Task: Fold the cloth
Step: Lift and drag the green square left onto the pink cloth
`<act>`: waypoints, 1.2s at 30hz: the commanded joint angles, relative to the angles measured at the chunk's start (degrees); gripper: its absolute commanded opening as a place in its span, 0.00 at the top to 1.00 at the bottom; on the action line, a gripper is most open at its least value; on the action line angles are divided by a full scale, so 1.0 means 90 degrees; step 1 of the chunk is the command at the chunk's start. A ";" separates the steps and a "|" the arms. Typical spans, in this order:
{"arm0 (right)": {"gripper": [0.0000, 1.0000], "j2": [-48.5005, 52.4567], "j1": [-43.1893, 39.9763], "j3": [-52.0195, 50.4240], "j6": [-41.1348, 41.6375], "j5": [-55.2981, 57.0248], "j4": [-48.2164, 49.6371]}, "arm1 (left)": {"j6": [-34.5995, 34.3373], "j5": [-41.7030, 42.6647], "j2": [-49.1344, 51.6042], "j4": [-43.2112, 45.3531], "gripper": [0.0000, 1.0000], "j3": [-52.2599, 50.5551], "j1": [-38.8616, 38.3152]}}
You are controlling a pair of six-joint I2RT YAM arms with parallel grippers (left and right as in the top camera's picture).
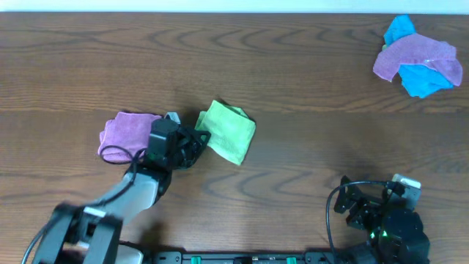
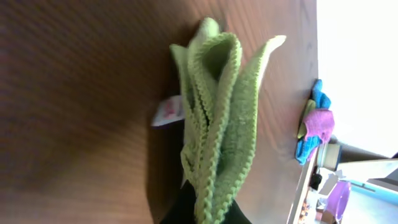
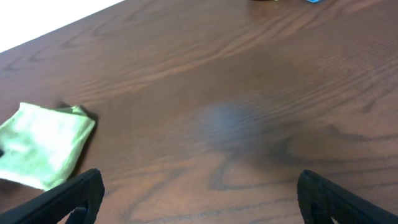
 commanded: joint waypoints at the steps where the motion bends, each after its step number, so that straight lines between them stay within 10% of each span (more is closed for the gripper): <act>1: 0.01 -0.0039 -0.0083 -0.0002 0.0070 0.0085 -0.0005 | 0.0223 0.0058 -0.0406 -0.0284 0.94 0.0036 0.0085; 11: 0.01 -0.0039 -0.0083 -0.0002 0.0070 0.0085 -0.0005 | 0.0255 0.0095 -0.0767 -0.0872 0.94 0.0386 0.0112; 24: 0.01 -0.0039 -0.0083 -0.0002 0.0070 0.0085 -0.0005 | 0.1749 -0.0937 -0.1761 -0.4447 0.94 0.1807 0.0736; 36: 0.01 -0.0039 -0.0083 -0.0002 0.0070 0.0085 -0.0005 | 0.2426 -0.0714 -0.1851 -0.4692 0.94 0.1885 0.2331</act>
